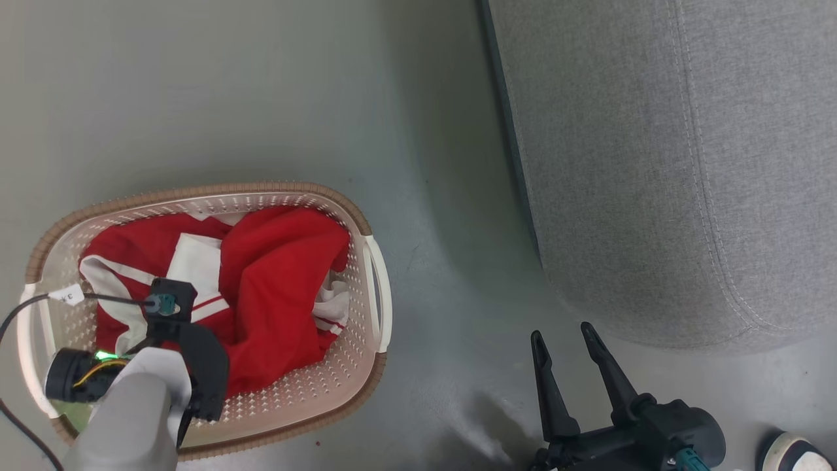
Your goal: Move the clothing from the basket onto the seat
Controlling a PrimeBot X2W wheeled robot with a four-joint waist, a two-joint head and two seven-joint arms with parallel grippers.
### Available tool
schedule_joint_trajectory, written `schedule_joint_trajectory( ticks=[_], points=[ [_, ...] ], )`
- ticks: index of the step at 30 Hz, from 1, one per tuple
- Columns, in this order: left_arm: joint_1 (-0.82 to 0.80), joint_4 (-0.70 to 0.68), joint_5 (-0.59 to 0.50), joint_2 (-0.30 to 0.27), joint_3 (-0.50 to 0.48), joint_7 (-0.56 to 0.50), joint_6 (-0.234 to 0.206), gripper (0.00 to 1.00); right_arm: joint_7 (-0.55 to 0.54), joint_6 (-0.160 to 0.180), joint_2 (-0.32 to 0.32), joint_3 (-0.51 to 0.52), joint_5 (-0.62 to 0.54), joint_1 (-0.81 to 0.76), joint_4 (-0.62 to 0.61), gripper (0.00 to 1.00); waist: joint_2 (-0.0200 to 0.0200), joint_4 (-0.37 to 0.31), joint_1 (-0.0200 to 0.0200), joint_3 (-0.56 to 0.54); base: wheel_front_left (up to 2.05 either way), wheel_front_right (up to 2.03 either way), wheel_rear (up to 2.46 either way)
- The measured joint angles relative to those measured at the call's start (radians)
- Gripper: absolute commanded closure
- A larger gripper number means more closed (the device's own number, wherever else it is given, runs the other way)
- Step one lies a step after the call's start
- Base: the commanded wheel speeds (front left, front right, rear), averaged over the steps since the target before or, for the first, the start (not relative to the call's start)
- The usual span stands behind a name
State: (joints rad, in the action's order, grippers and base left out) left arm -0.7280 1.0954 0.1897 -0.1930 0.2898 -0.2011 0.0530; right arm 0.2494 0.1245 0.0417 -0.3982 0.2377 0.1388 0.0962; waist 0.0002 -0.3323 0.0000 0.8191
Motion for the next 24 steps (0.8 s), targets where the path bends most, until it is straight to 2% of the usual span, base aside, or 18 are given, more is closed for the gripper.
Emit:
schedule_joint_trajectory(
  ticks=[24],
  points=[
    [-0.176,0.079,-0.007,0.031,0.02,-0.036,0.01,0.0,0.003,0.0,0.0,-0.002,-0.028,-0.001,-0.089,0.0,0.0,0.035,0.0001,0.148,0.0,0.0,0.0]
  ],
)
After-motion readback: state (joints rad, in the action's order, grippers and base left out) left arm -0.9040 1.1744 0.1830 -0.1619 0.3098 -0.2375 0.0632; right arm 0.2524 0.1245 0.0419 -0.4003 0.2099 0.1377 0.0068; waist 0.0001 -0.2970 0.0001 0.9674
